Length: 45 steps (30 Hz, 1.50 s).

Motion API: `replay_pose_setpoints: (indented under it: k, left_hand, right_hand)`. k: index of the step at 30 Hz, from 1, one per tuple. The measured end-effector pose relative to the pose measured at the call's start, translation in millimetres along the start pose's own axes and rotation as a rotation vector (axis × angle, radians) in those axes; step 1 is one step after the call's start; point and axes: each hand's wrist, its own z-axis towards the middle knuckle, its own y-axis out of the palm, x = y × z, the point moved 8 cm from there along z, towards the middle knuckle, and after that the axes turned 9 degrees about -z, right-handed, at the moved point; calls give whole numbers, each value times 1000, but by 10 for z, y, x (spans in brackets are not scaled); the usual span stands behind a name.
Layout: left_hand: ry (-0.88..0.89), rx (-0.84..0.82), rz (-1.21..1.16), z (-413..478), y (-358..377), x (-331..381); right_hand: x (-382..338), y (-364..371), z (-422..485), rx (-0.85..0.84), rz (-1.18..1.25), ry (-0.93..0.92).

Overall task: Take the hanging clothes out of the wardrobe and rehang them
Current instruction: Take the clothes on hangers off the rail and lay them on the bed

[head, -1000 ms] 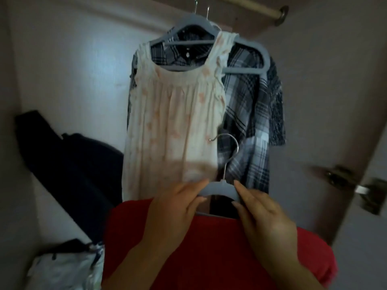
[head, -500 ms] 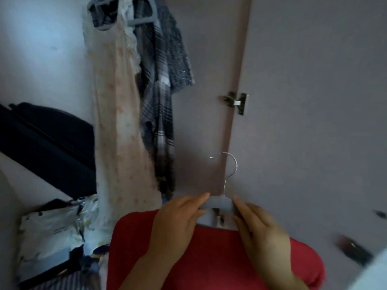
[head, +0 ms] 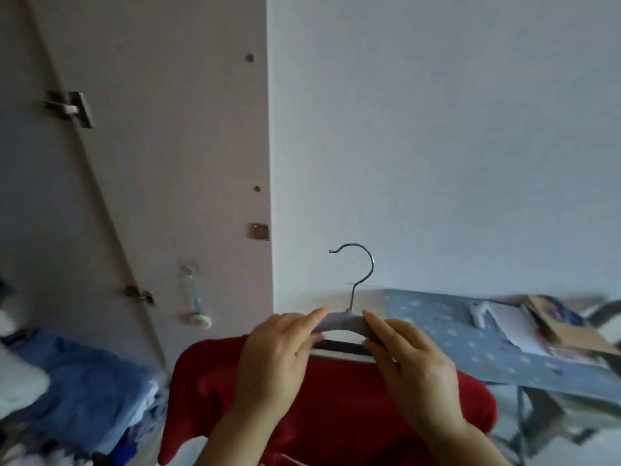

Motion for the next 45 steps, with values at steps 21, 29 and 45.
replay_pose_setpoints:
  k: [21,29,45]
  left_hand:
    - [460,-442,-768,-1278,2726,5677]
    - [540,-649,-904,-1938,3439,7191]
    - [640,-805,-1066,-1714,5981,8729]
  right_hand:
    - [2080,-5257,-3636,276,-745,620]
    - [2433,-6414,-4763,300,-936,816]
    - [4756,-7163,-5361,349,-1058,1058]
